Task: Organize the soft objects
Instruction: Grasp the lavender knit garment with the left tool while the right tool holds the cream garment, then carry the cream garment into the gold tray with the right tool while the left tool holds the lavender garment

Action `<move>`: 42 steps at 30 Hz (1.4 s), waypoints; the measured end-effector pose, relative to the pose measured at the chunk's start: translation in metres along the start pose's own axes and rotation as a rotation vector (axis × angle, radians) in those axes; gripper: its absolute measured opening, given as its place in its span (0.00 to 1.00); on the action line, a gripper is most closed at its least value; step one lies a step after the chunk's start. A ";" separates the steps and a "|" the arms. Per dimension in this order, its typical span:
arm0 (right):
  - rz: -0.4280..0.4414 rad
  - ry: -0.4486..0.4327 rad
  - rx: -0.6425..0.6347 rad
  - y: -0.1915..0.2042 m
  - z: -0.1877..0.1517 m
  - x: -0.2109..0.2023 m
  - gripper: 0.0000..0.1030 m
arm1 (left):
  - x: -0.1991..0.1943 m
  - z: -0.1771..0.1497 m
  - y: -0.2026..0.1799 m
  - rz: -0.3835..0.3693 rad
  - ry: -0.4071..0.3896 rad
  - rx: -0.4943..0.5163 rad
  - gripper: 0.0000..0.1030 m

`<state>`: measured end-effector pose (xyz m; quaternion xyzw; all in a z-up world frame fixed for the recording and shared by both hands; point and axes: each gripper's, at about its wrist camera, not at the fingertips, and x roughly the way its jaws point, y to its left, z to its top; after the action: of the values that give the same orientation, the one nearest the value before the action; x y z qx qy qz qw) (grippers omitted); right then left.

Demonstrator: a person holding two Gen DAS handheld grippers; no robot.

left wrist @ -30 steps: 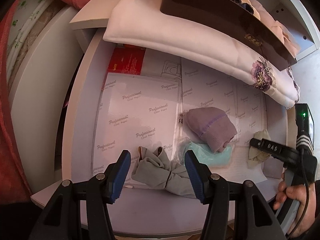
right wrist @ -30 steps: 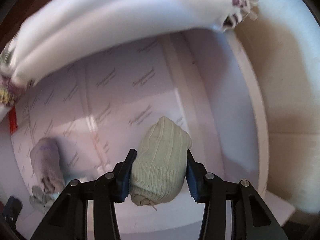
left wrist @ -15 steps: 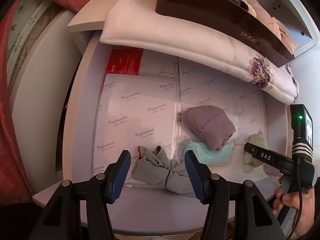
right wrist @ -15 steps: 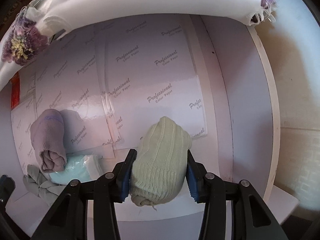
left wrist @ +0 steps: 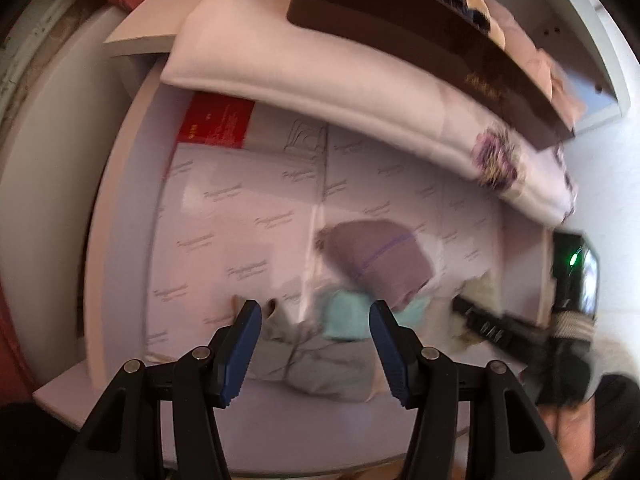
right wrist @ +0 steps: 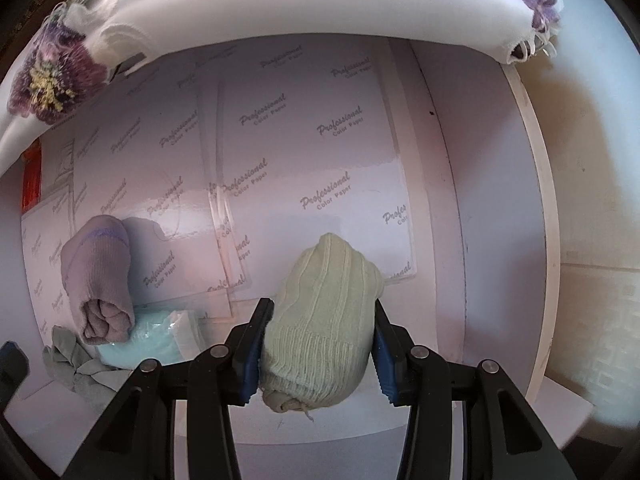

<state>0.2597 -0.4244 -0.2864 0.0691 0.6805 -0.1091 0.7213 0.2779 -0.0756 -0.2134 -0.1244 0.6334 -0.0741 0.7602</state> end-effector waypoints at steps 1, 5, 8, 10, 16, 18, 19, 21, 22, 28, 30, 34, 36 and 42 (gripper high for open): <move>0.001 0.001 0.000 -0.003 0.000 -0.004 0.45 | 0.002 0.003 -0.001 -0.001 0.004 -0.010 0.55; 0.006 0.008 0.005 -0.003 0.001 -0.002 0.45 | 0.019 0.012 -0.006 -0.018 0.030 -0.073 0.55; 0.009 0.012 0.007 -0.003 0.001 0.001 0.46 | 0.031 0.014 -0.014 -0.027 0.047 -0.096 0.55; 0.010 0.013 0.006 -0.001 0.000 0.007 0.46 | 0.036 0.016 -0.019 -0.033 0.046 -0.107 0.55; 0.017 0.015 0.019 -0.003 0.001 0.009 0.46 | 0.051 0.028 -0.040 -0.032 0.049 -0.103 0.55; 0.015 0.015 0.017 -0.004 0.001 0.009 0.46 | 0.058 0.031 -0.047 -0.014 0.060 -0.099 0.55; 0.017 0.015 0.020 -0.004 0.001 0.009 0.46 | 0.061 0.032 -0.048 -0.005 0.062 -0.103 0.57; 0.019 0.016 0.023 -0.005 0.002 0.009 0.46 | 0.066 0.034 -0.054 0.006 0.059 -0.097 0.59; 0.018 0.016 0.021 -0.005 0.002 0.010 0.46 | 0.069 0.035 -0.057 0.018 0.060 -0.084 0.61; 0.016 0.016 0.020 -0.004 0.002 0.011 0.46 | 0.083 0.039 -0.066 0.033 0.087 -0.025 0.64; 0.016 0.016 0.021 -0.004 0.002 0.012 0.46 | 0.085 0.036 -0.063 0.023 0.105 -0.006 0.52; 0.014 0.015 0.023 -0.004 0.002 0.011 0.46 | 0.074 0.031 -0.058 0.027 0.088 0.058 0.44; 0.012 0.014 0.024 -0.004 0.003 0.011 0.46 | 0.065 0.025 -0.054 0.060 0.066 0.106 0.43; -0.001 0.005 0.014 0.000 0.002 0.010 0.46 | 0.048 0.006 -0.044 0.158 0.039 0.184 0.43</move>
<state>0.2621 -0.4259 -0.2964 0.0742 0.6813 -0.1139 0.7192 0.2949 -0.1299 -0.2449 -0.0024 0.6464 -0.0739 0.7594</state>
